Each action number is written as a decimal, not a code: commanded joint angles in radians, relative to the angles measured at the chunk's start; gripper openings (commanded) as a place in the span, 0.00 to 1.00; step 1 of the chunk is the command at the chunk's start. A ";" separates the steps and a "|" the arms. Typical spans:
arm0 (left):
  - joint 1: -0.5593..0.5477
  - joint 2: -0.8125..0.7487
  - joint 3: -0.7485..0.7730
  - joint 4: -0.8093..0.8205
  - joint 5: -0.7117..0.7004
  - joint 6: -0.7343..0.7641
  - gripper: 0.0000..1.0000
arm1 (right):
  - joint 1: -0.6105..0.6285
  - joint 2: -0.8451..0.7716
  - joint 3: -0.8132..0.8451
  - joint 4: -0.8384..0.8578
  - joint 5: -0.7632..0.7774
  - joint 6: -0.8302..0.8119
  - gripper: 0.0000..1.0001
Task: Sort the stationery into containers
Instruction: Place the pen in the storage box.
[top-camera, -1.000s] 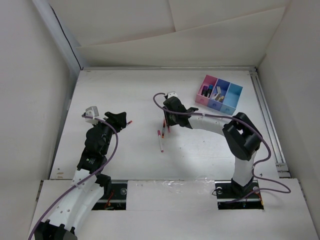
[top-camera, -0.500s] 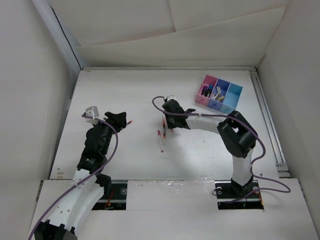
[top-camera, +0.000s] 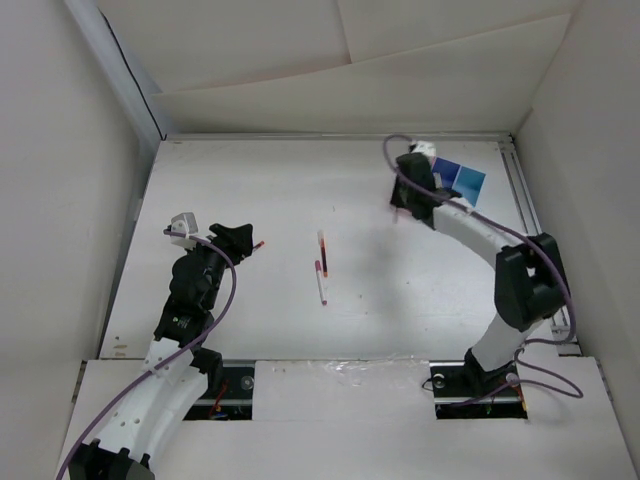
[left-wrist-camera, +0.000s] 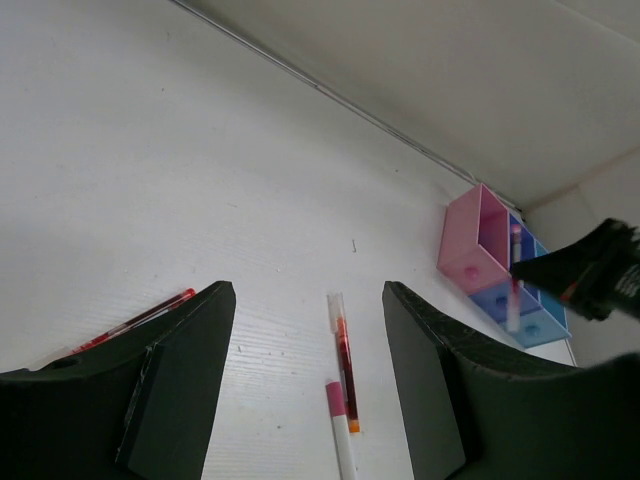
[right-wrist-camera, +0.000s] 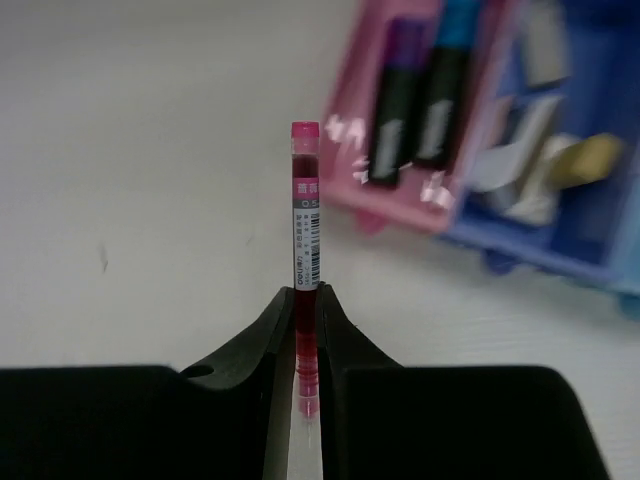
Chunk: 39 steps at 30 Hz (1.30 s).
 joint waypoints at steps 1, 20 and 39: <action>-0.002 -0.011 0.036 0.049 0.007 0.011 0.58 | -0.166 -0.065 0.030 0.045 0.123 0.060 0.01; -0.002 -0.011 0.036 0.049 0.016 0.011 0.58 | -0.473 0.091 0.136 0.045 0.175 0.082 0.15; -0.002 -0.011 0.036 0.049 0.007 0.011 0.58 | -0.053 -0.071 0.019 0.129 -0.023 0.013 0.00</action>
